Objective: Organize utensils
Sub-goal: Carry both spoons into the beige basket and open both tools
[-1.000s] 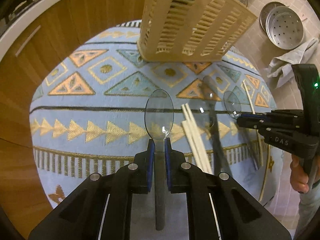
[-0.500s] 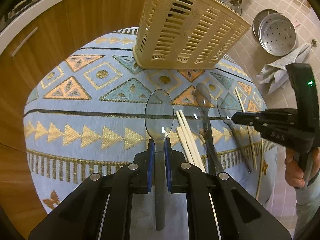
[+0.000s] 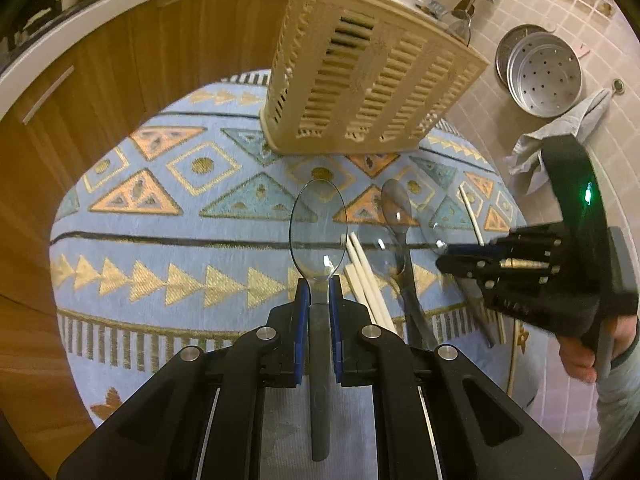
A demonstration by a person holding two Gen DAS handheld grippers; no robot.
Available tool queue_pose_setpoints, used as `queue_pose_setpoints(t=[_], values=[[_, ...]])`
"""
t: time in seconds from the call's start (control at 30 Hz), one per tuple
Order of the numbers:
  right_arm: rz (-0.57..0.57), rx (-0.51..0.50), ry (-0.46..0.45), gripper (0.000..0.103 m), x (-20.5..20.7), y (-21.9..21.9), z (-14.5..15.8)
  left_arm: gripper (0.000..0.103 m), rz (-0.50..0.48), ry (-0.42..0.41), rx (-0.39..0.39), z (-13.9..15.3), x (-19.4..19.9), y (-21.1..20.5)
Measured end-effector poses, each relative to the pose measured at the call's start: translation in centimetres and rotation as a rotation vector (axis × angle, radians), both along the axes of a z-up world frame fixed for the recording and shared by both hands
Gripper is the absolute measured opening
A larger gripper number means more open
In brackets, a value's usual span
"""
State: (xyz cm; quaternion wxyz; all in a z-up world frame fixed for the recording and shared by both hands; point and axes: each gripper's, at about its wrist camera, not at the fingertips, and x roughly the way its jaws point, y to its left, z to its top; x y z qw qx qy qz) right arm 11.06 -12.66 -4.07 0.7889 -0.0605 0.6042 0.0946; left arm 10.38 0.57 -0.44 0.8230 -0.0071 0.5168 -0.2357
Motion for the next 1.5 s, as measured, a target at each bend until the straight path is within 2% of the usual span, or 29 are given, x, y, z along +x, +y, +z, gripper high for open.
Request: queue_pose_setpoints(t=[0.07, 0.13, 0.33, 0.43, 0.53, 0.57, 0.67, 0.7, 0.8, 0.9, 1.17, 1.3, 1.5], values=[[0.023, 0.026, -0.022, 0.010, -0.4, 0.5, 0.5, 0.008, 0.018, -0.041, -0.026, 1.1, -0.2, 0.2], [0.020, 0.078, -0.082, 0.010, -0.9, 0.2, 2.1, 0.008, 0.027, -0.106, -0.071, 3.1, -0.5, 0.6], [-0.013, 0.268, -0.394, 0.010, -2.3, -2.2, 11.0, 0.008, 0.055, -0.341, -0.199, 10.3, -0.6, 0.9], [-0.046, 0.281, -0.567, 0.010, -2.7, -3.9, 14.8, 0.008, 0.067, -0.487, -0.257, 13.9, -0.1, -0.2], [-0.102, 0.333, -0.707, 0.010, -1.8, -5.4, 17.9, 0.008, 0.075, -0.568, -0.308, 15.8, 0.6, -1.4], [-0.121, 0.331, -0.754, 0.010, -1.5, -6.0, 18.7, 0.008, 0.099, -0.620, -0.317, 16.4, 1.0, -1.9], [-0.192, 0.256, -0.909, 0.010, -0.8, -6.5, 20.3, 0.008, 0.197, -0.790, -0.247, 17.4, 1.5, -3.6], [-0.207, 0.243, -0.956, 0.010, -0.4, -6.6, 20.5, 0.008, 0.217, -0.824, -0.244, 17.4, 2.1, -3.8], [-0.238, 0.289, -0.994, 0.010, 1.2, -7.5, 20.2, 0.008, 0.236, -0.825, -0.280, 17.3, 4.0, -4.0], [-0.280, 0.322, -1.000, 0.010, 3.1, -8.0, 19.1, 0.008, 0.248, -0.837, -0.283, 16.7, 5.4, -4.3], [-0.315, 0.297, -0.971, 0.010, 7.1, -8.9, 15.6, 0.008, 0.272, -0.825, -0.278, 13.7, 8.5, -4.5], [-0.317, 0.316, -0.957, 0.010, 7.8, -9.1, 14.4, 0.008, 0.289, -0.805, -0.278, 12.5, 9.2, -4.1], [-0.302, 0.323, -0.950, 0.010, 7.7, -9.1, 13.4, 0.009, 0.251, -0.794, -0.254, 11.3, 9.2, -4.2]])
